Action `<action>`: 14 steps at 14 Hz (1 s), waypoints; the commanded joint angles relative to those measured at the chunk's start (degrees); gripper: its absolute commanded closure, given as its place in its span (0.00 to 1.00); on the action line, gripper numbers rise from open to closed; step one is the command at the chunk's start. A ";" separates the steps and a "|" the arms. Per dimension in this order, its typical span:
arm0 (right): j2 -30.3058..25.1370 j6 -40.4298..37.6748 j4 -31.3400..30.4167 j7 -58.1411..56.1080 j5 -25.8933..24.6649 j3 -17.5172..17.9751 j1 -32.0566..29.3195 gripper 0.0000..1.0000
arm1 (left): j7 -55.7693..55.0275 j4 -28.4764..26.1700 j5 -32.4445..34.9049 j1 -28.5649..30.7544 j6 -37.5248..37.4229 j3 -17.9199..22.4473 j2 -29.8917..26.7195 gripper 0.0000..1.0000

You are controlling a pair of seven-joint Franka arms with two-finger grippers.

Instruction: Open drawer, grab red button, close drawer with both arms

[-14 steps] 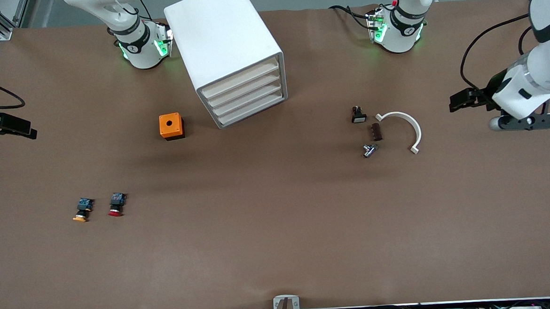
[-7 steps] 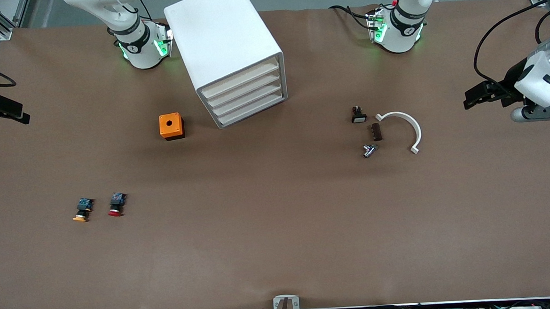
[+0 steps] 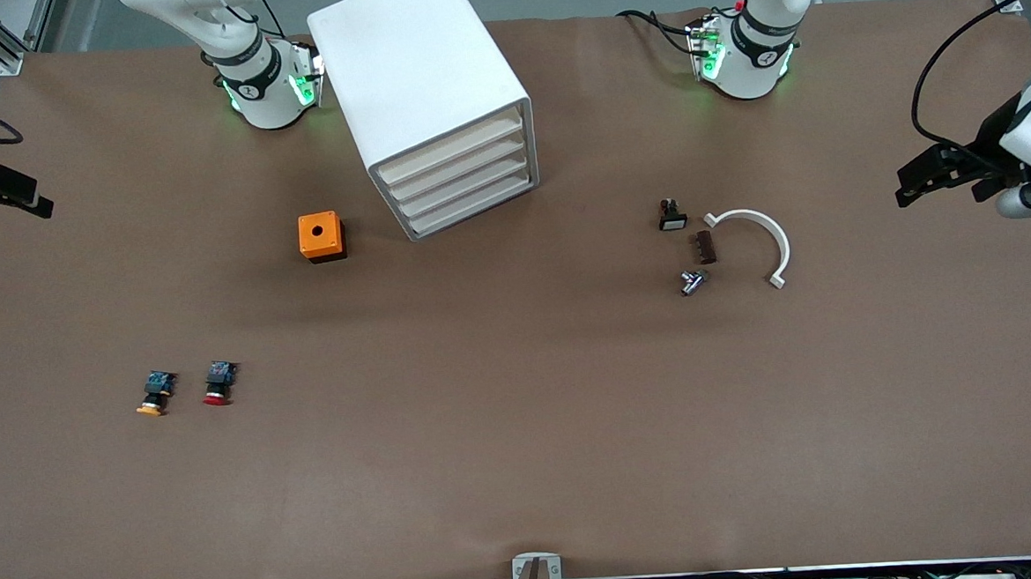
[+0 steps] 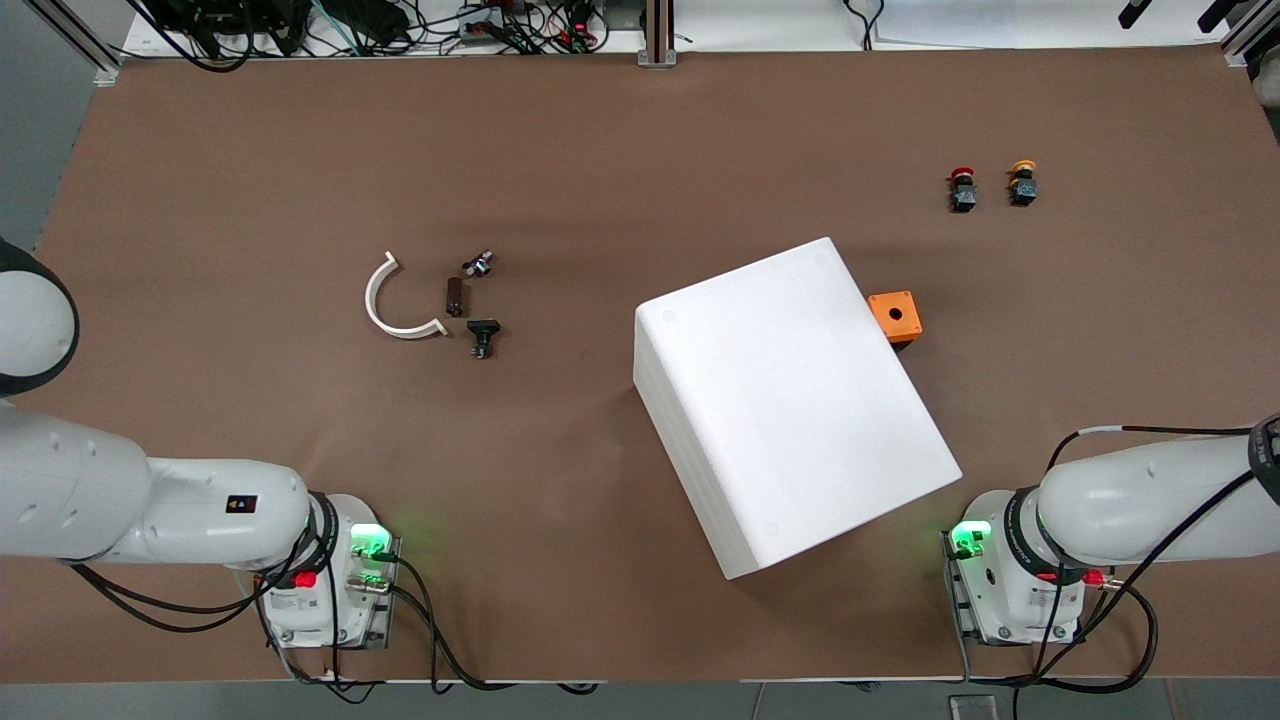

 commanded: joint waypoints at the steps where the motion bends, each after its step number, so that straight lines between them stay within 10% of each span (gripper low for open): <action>1: -2.09 1.71 -2.40 0.28 0.19 0.16 0.76 0.00 | -0.26 3.01 0.76 -0.12 -0.68 0.37 -0.34 0.00; 14: -5.35 4.17 -6.01 0.19 -1.72 -3.19 4.89 0.00 | -2.63 4.86 0.76 -0.91 -1.65 0.02 0.98 0.00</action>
